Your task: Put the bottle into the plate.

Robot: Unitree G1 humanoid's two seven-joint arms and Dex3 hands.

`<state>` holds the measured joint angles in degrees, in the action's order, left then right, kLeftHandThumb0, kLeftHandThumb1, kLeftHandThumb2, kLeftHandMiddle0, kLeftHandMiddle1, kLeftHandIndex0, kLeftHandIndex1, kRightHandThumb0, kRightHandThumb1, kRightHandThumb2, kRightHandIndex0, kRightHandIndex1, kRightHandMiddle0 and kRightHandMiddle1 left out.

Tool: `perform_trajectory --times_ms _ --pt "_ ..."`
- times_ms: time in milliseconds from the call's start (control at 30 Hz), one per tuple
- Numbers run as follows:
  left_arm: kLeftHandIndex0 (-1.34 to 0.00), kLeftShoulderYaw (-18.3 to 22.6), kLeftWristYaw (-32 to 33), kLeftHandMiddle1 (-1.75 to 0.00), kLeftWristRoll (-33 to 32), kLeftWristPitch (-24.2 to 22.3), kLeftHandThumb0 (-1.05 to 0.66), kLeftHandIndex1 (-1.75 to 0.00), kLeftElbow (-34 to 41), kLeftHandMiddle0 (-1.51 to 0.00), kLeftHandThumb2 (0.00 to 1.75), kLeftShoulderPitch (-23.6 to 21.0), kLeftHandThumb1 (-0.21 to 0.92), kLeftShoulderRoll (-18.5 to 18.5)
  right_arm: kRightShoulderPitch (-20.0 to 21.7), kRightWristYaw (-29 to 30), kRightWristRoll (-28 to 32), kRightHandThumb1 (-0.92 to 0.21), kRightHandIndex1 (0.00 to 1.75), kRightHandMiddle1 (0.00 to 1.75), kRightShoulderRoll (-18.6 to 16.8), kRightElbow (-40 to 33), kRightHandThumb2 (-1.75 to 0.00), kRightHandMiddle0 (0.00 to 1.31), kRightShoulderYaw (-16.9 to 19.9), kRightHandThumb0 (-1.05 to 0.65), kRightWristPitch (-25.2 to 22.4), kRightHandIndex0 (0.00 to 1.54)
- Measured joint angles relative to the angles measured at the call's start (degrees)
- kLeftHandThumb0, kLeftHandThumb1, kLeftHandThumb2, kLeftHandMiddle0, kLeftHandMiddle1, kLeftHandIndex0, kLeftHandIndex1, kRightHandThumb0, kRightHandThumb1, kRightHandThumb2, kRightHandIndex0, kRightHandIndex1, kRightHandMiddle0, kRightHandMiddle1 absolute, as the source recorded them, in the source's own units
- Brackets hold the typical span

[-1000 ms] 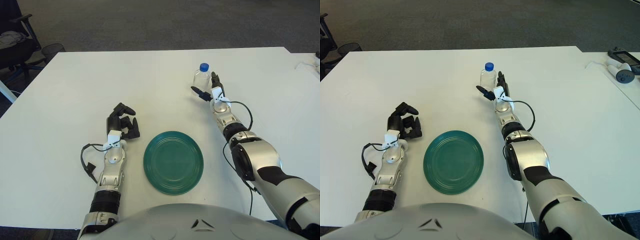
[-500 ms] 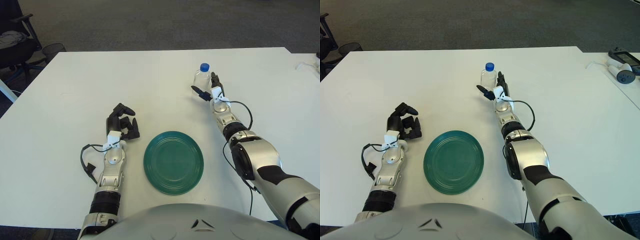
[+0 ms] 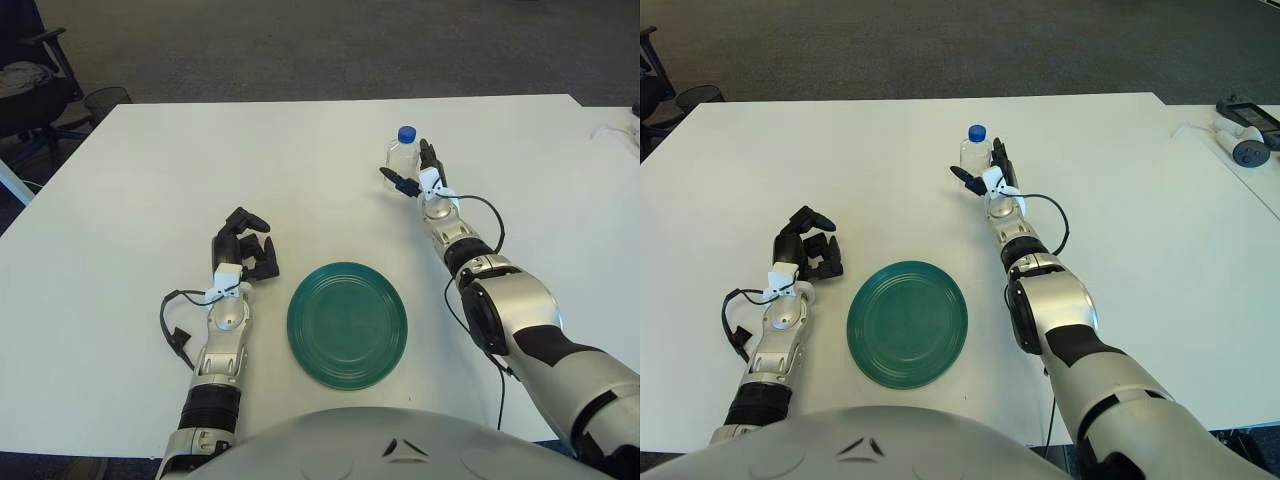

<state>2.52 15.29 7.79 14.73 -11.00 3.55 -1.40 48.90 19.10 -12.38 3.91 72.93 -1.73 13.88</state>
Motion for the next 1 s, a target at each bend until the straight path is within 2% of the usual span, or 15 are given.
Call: perform_trajectory --times_ms 300,433,467,533,600,667,700,800,900,1000 --pt "-0.8 -0.15 0.0 -1.75 -0.01 0.11 -0.57 -1.75 0.34 -1.32 1.59 0.4 0.09 -0.14 0.1 0.71 -0.49 -0.91 0.0 0.01 -0.38 0.33 -0.12 0.02 -1.03 -1.05 -0.77 0.0" --pt "-0.8 -0.19 0.01 -1.75 0.02 0.11 -0.57 -1.75 0.51 -1.32 1.6 0.58 0.09 -0.28 0.1 1.05 -0.6 -0.89 0.03 0.25 -0.43 0.44 -0.1 0.0 -1.17 -1.04 -0.77 0.05" --pt "-0.8 -0.2 0.03 -1.75 0.02 0.11 -0.57 -1.75 0.53 -1.32 1.6 0.6 0.09 -0.3 0.1 1.19 -0.6 -0.88 0.09 0.34 -0.45 0.46 -0.1 0.0 -1.17 -1.02 -0.77 0.06" --pt "-0.8 -0.24 0.06 -1.75 0.16 0.11 -0.57 -1.75 0.58 -1.32 1.6 0.65 0.09 -0.33 0.11 1.66 -0.57 -0.86 0.43 0.64 -0.56 0.49 -0.1 0.0 -1.07 -0.98 -0.78 0.03" --pt "-0.8 -0.26 0.11 -1.75 0.37 0.11 -0.57 -1.75 0.67 -1.32 1.6 0.71 0.09 -0.37 0.15 2.24 -0.51 -0.85 0.63 0.8 -0.76 0.56 -0.1 0.0 -0.9 -0.95 -0.86 0.01" --pt "-0.8 -0.26 0.21 -1.75 0.55 0.1 -0.57 -1.75 0.74 -1.32 1.6 0.78 0.08 -0.41 0.24 2.86 -0.35 -0.8 0.92 1.03 -1.06 0.77 -0.14 0.0 -0.53 -0.88 -0.87 0.01" --pt "-0.8 -0.27 0.32 -1.75 0.65 0.1 -0.57 -1.75 0.78 -1.32 1.6 0.82 0.08 -0.45 0.26 3.14 -0.22 -0.76 0.98 1.07 -1.21 0.84 -0.19 0.0 -0.32 -0.86 -0.87 0.0" --pt "-0.8 -0.31 0.66 -1.75 0.85 0.1 -0.57 -1.75 0.85 -1.32 1.6 0.89 0.08 -0.62 0.28 3.55 0.03 -0.47 1.24 1.29 -1.49 0.94 -0.65 0.0 0.19 -0.73 -0.87 0.02" --pt "-0.81 -0.33 0.71 -1.75 1.0 0.12 -0.57 -1.75 0.88 -1.32 1.6 0.93 0.08 -0.76 0.3 3.82 0.08 -0.29 1.4 1.43 -1.65 0.98 -0.89 0.0 0.49 -0.6 -0.87 0.06" --pt "-0.81 -0.32 0.69 -1.75 0.98 0.24 -0.57 -1.75 0.88 -1.32 1.61 0.97 0.08 -0.88 0.34 3.8 0.11 -0.21 1.48 1.5 -1.77 1.0 -1.01 0.0 0.72 -0.52 -0.86 0.1"
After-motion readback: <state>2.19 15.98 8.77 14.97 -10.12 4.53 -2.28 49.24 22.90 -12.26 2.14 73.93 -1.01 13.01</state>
